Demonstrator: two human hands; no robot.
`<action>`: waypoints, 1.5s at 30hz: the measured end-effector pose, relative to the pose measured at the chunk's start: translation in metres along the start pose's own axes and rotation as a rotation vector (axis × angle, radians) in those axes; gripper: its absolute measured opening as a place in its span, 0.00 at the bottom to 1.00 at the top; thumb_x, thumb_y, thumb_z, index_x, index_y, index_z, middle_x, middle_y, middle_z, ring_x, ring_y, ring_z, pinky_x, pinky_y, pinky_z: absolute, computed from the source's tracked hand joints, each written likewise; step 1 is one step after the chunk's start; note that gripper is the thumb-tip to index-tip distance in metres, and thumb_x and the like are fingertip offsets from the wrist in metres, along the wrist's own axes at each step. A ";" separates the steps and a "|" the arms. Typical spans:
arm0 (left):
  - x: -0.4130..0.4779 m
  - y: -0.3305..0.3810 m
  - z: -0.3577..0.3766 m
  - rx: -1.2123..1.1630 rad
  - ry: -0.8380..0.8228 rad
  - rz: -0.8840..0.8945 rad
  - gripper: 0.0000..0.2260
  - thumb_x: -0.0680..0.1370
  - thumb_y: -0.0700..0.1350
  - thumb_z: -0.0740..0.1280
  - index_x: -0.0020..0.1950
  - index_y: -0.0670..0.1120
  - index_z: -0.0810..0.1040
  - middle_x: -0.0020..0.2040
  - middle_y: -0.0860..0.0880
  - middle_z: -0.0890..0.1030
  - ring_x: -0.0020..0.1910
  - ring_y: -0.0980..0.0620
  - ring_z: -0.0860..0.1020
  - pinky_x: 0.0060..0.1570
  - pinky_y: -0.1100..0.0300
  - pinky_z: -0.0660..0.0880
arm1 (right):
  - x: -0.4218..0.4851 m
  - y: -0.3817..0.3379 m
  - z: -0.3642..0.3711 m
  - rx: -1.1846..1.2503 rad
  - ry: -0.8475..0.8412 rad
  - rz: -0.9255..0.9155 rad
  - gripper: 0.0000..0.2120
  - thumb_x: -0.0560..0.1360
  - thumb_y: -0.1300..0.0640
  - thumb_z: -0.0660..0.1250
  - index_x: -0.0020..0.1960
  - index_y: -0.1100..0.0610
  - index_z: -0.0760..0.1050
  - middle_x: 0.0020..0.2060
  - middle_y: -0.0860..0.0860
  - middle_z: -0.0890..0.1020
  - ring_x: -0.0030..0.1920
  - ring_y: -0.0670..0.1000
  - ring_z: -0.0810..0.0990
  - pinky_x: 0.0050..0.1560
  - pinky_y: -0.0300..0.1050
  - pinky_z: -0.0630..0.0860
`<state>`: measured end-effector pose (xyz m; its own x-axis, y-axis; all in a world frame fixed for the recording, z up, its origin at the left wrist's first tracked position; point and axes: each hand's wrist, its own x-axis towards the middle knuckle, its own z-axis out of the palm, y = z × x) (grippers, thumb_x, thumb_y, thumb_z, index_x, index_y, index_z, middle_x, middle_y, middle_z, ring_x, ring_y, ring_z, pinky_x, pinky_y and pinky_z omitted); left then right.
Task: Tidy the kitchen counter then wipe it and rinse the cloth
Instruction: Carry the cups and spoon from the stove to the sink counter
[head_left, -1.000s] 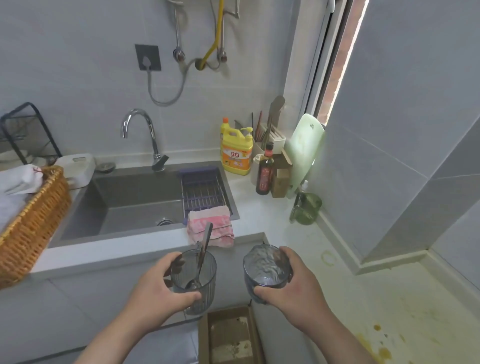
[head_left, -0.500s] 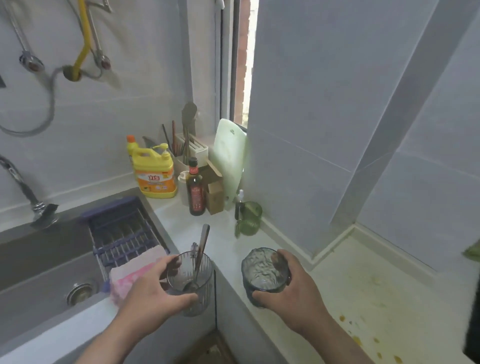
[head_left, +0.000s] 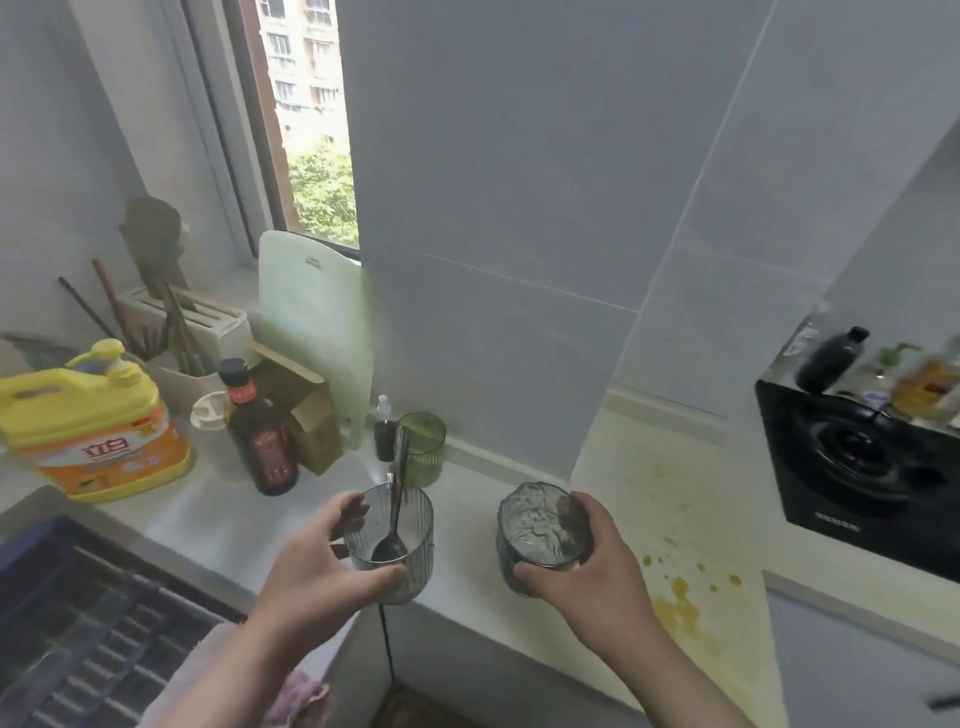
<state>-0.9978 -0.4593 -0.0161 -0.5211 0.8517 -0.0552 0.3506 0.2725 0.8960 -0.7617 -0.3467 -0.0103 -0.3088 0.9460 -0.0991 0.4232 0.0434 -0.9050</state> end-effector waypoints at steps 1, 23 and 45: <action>0.007 0.000 0.004 -0.008 -0.019 0.013 0.32 0.61 0.40 0.80 0.56 0.61 0.69 0.52 0.63 0.76 0.53 0.67 0.74 0.48 0.72 0.67 | 0.001 0.004 0.002 -0.009 0.024 0.014 0.42 0.55 0.52 0.81 0.64 0.43 0.65 0.54 0.33 0.75 0.54 0.38 0.76 0.50 0.29 0.69; 0.103 -0.017 0.138 -0.021 -0.086 -0.157 0.26 0.63 0.46 0.79 0.54 0.60 0.70 0.47 0.63 0.78 0.42 0.76 0.74 0.37 0.75 0.69 | 0.091 0.091 0.020 0.003 0.143 0.134 0.35 0.60 0.54 0.81 0.57 0.39 0.63 0.49 0.32 0.73 0.49 0.27 0.73 0.45 0.19 0.67; 0.126 -0.030 0.156 -0.013 -0.040 -0.112 0.27 0.65 0.44 0.79 0.57 0.57 0.69 0.47 0.64 0.78 0.44 0.77 0.73 0.40 0.75 0.69 | 0.128 0.112 0.045 0.030 0.170 0.086 0.37 0.58 0.47 0.79 0.64 0.45 0.68 0.56 0.42 0.77 0.56 0.41 0.78 0.54 0.32 0.74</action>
<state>-0.9526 -0.2899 -0.1185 -0.5251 0.8334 -0.1722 0.2820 0.3613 0.8888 -0.7918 -0.2352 -0.1425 -0.1238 0.9865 -0.1073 0.4157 -0.0466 -0.9083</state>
